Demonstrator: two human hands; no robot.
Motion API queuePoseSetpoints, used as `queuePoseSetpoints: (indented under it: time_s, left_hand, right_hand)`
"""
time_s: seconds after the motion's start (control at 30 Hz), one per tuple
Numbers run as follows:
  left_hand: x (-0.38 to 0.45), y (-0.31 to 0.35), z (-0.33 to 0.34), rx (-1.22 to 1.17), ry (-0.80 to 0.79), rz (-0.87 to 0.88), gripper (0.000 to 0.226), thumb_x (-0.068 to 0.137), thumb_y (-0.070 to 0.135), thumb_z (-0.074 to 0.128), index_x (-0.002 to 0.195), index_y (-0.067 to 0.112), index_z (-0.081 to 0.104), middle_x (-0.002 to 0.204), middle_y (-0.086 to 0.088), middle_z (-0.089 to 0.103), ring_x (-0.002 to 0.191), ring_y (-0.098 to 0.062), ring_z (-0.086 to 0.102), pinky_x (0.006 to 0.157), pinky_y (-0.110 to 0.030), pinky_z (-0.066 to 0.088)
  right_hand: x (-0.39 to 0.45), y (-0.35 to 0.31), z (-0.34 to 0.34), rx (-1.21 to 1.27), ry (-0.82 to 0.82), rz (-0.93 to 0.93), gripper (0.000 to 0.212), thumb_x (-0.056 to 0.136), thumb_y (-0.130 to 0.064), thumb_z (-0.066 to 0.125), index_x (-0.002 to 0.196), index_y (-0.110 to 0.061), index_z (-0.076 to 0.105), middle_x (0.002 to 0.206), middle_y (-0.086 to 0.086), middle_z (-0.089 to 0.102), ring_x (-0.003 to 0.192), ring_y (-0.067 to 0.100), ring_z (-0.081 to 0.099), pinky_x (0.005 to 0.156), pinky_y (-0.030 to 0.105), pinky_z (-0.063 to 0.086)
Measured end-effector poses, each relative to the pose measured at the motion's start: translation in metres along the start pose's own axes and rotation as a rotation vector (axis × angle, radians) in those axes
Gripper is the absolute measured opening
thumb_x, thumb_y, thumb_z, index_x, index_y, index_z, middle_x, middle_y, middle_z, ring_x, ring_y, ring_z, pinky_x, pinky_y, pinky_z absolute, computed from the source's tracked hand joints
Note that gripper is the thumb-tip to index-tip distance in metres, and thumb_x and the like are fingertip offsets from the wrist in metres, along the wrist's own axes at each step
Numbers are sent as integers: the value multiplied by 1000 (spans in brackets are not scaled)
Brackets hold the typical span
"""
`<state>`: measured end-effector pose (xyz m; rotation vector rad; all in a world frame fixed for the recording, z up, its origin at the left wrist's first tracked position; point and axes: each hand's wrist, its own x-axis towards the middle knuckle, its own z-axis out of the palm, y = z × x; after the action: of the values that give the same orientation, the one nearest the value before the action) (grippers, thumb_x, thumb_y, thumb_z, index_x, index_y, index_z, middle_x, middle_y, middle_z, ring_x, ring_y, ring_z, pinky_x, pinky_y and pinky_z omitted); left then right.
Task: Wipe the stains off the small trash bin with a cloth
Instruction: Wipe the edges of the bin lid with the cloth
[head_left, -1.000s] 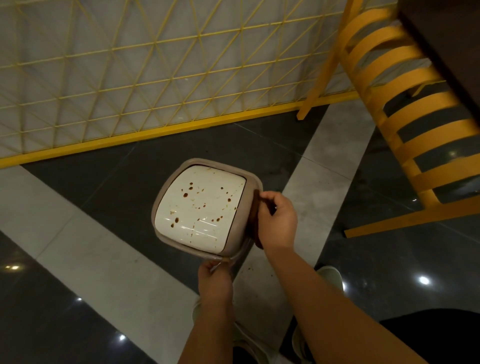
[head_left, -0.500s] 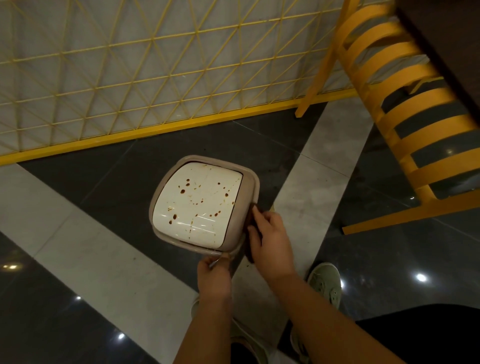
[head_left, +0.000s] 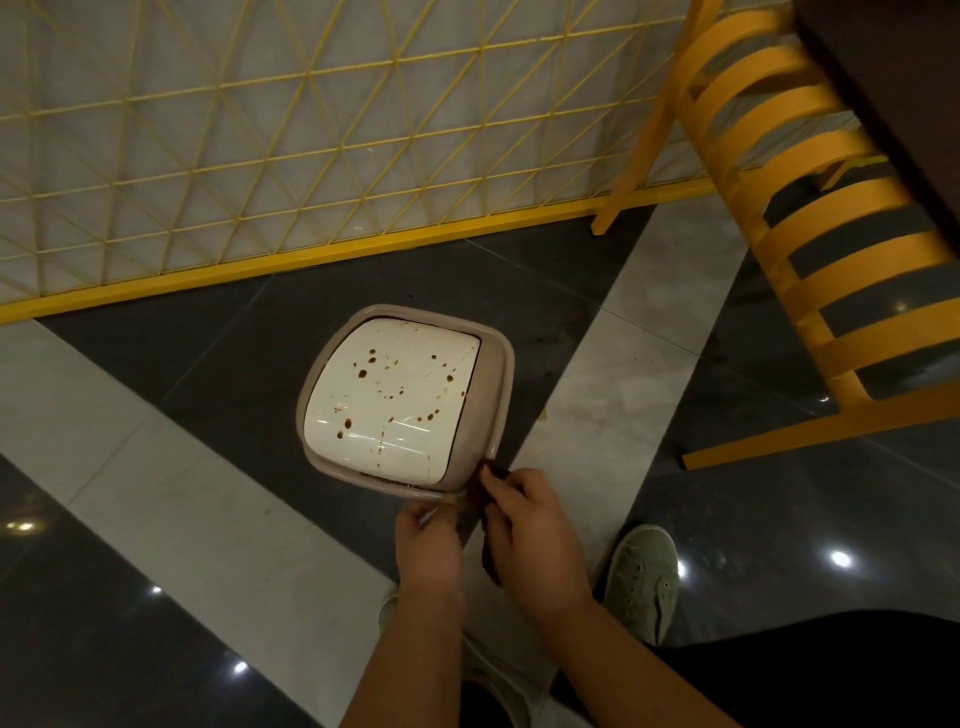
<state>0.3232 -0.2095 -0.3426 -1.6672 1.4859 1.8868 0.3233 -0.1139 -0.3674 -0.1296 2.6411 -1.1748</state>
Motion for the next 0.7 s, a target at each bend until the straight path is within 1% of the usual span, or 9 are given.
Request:
queuePoseSetpoints:
  time_s: [0.13, 0.23, 0.3, 0.37, 0.43, 0.5, 0.57, 0.63, 0.7]
  left_hand:
    - [-3, -3, 1, 1, -93, -43, 24, 86, 21, 67, 109, 16, 63, 105, -4, 66, 91, -18, 59, 85, -37, 43]
    - [-3, -2, -1, -34, -30, -42, 29, 85, 22, 66, 114, 18, 62, 113, -4, 64, 105, -23, 57, 97, -44, 43]
    - [2, 4, -7, -92, 50, -38, 33, 86, 24, 65, 118, 20, 62, 117, -4, 63, 113, -26, 55, 103, -48, 40]
    - [8, 10, -12, -137, 99, -50, 33, 87, 23, 64, 119, 19, 61, 117, -6, 63, 112, -26, 56, 102, -46, 41]
    - [10, 10, -13, -156, 107, -62, 29, 88, 18, 63, 117, 15, 62, 116, -8, 64, 108, -24, 58, 98, -40, 43]
    - [7, 6, -10, -171, 98, -63, 28, 88, 14, 63, 116, 11, 62, 116, -10, 65, 107, -24, 59, 93, -36, 43]
    - [4, 1, -6, -181, 94, -64, 28, 88, 12, 62, 116, 9, 63, 115, -11, 65, 108, -25, 59, 93, -35, 43]
    - [-1, 0, -3, -183, 70, -70, 26, 88, 13, 62, 114, 10, 64, 113, -9, 66, 108, -24, 59, 95, -36, 41]
    - [-2, -1, 1, -170, 9, -95, 19, 87, 14, 65, 106, 13, 65, 106, -6, 67, 104, -22, 59, 96, -35, 41]
  right_hand:
    - [27, 8, -16, -143, 63, 41, 42, 97, -20, 50, 139, -25, 51, 116, 1, 53, 95, 15, 55, 76, 20, 46]
    - [47, 13, -27, -278, 55, 42, 43, 98, -25, 50, 141, -28, 48, 117, 3, 54, 93, 17, 55, 72, 21, 46]
    - [51, 13, -31, -317, 30, 41, 44, 98, -27, 49, 142, -28, 46, 120, 2, 53, 95, 16, 54, 75, 21, 47]
    - [47, 11, -32, -273, 40, 56, 44, 98, -26, 50, 141, -28, 45, 123, -1, 53, 101, 13, 54, 82, 21, 49]
    - [34, 6, -25, -141, 66, 105, 40, 97, -25, 52, 136, -28, 49, 126, -4, 53, 107, 10, 54, 88, 19, 46]
    - [16, -3, -16, -27, 86, 144, 36, 97, -24, 52, 133, -28, 51, 125, -7, 53, 106, 7, 55, 87, 15, 42]
    - [4, -5, -10, 18, 101, 152, 35, 96, -24, 53, 131, -27, 53, 122, -9, 54, 103, 5, 55, 85, 13, 41]
    - [2, -1, -13, -8, 99, 128, 35, 95, -23, 54, 130, -27, 55, 118, -8, 55, 99, 5, 56, 83, 14, 44]
    - [8, 8, -23, -57, 103, 108, 34, 94, -23, 56, 128, -27, 57, 116, -6, 56, 95, 7, 57, 81, 18, 48]
